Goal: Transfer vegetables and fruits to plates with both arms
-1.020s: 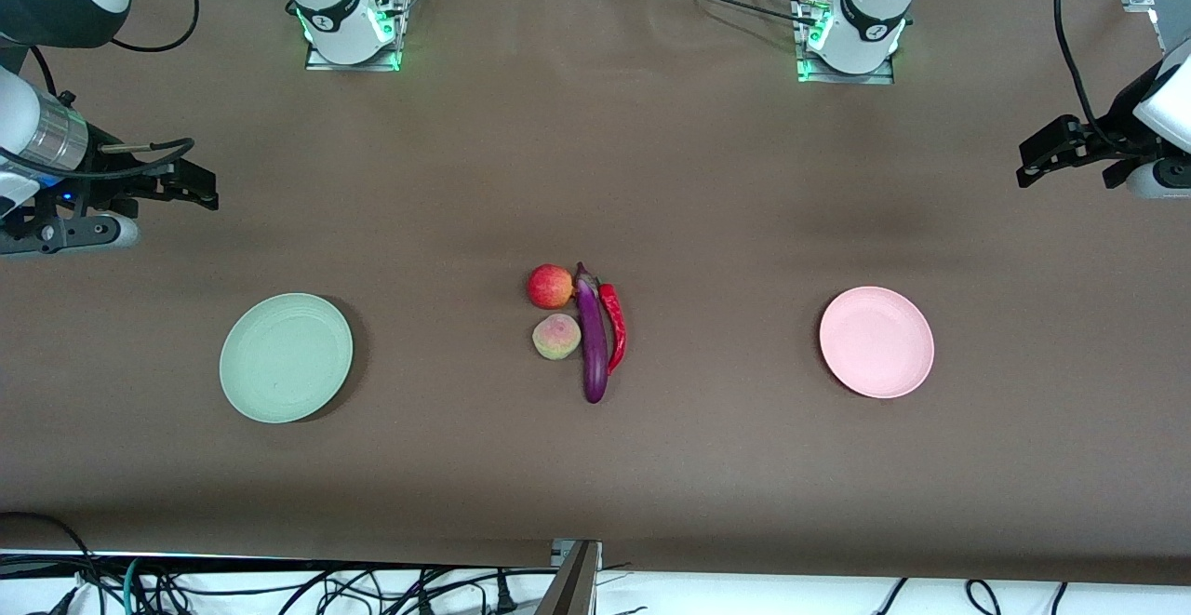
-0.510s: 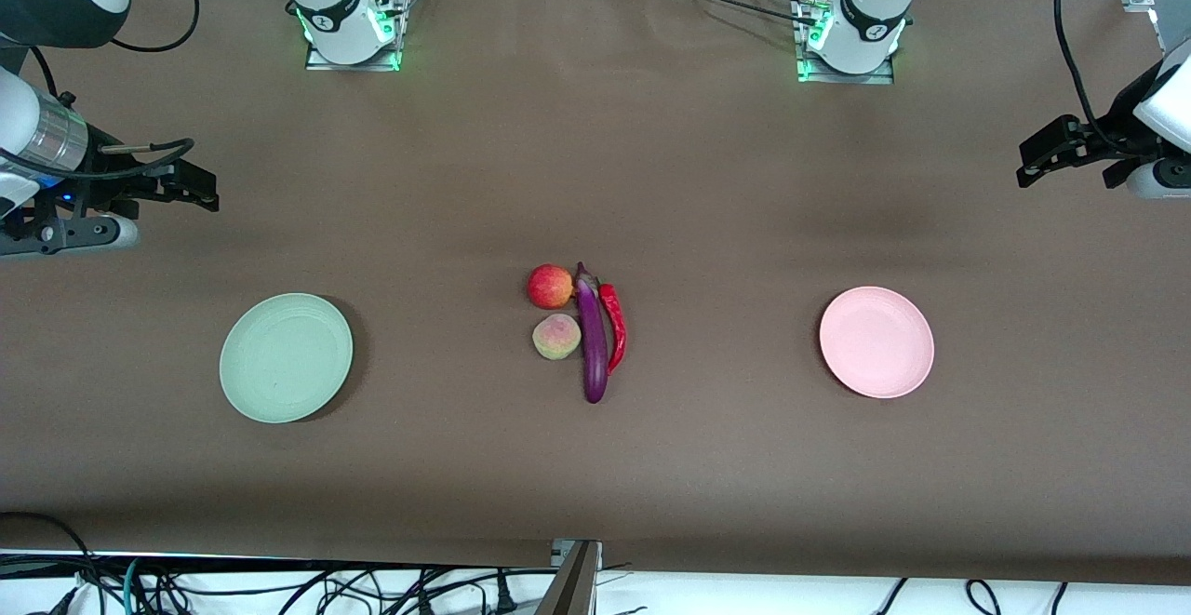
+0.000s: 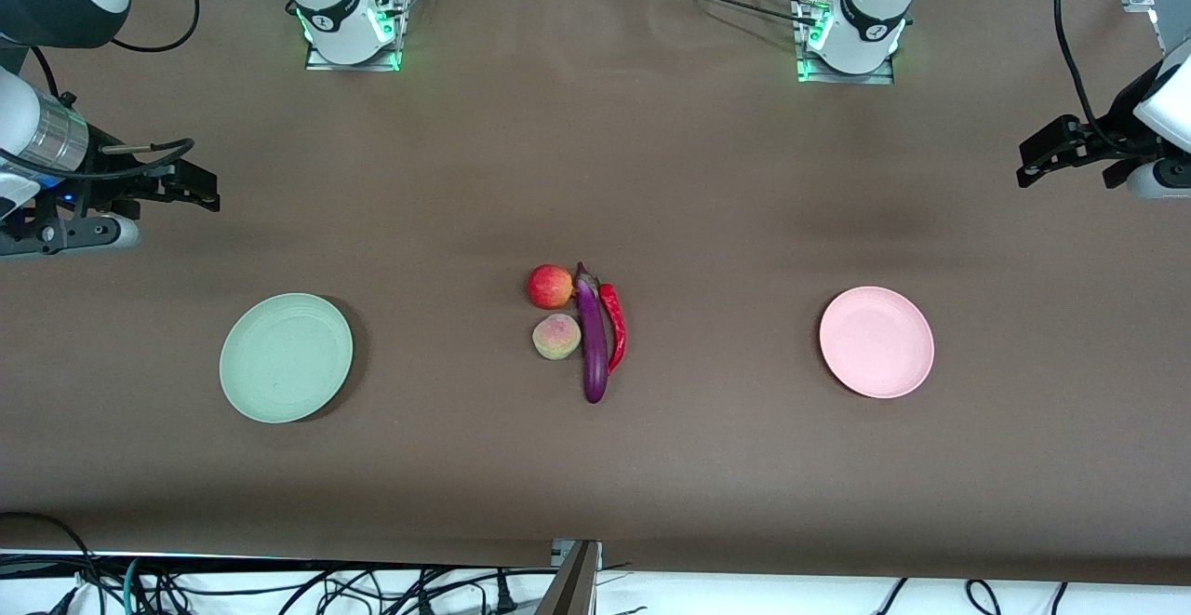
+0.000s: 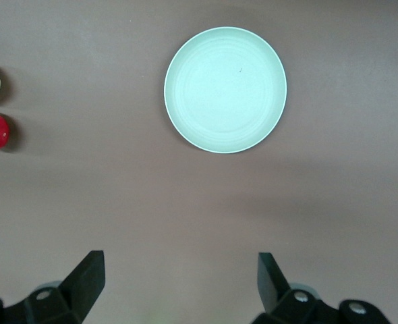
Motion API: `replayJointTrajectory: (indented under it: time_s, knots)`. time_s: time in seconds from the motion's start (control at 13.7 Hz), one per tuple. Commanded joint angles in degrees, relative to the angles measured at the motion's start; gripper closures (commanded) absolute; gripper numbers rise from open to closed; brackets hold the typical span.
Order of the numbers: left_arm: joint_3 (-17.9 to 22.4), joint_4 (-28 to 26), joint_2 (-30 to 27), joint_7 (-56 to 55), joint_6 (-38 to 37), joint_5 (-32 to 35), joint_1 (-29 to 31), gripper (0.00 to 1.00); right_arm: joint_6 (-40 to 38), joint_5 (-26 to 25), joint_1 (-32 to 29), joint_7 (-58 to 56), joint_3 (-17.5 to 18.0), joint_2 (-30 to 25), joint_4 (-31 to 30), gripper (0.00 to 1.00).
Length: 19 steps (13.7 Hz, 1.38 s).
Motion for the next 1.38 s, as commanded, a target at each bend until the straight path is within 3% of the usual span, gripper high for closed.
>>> replayJointTrajectory:
  time_s: [0.0, 0.87, 1.17, 1.31]
  knots:
    - [-0.3, 1.7, 0.8, 0.5, -1.0, 0.7, 0.5, 0.00, 0.4, 1.0, -0.3, -0.6, 0.1, -0.2, -0.3, 0.00]
    - [-0.4, 1.7, 1.6, 0.4, -1.0, 0.3, 0.4, 0.00, 2.4, 1.1, -0.3, -0.6, 0.0, 5.5, -0.2, 0.00]
    - [-0.7, 1.0, 1.9, 1.6, -1.2, 0.2, 0.6, 0.00, 6.6, 10.0, 0.2, 0.2, 0.2, 9.7, -0.3, 0.00]
    - [-0.9, 1.7, 3.6, 1.2, -4.2, -0.5, 0.0, 0.00, 10.7, 11.8, 2.1, 0.6, 0.3, 12.5, -0.4, 0.00]
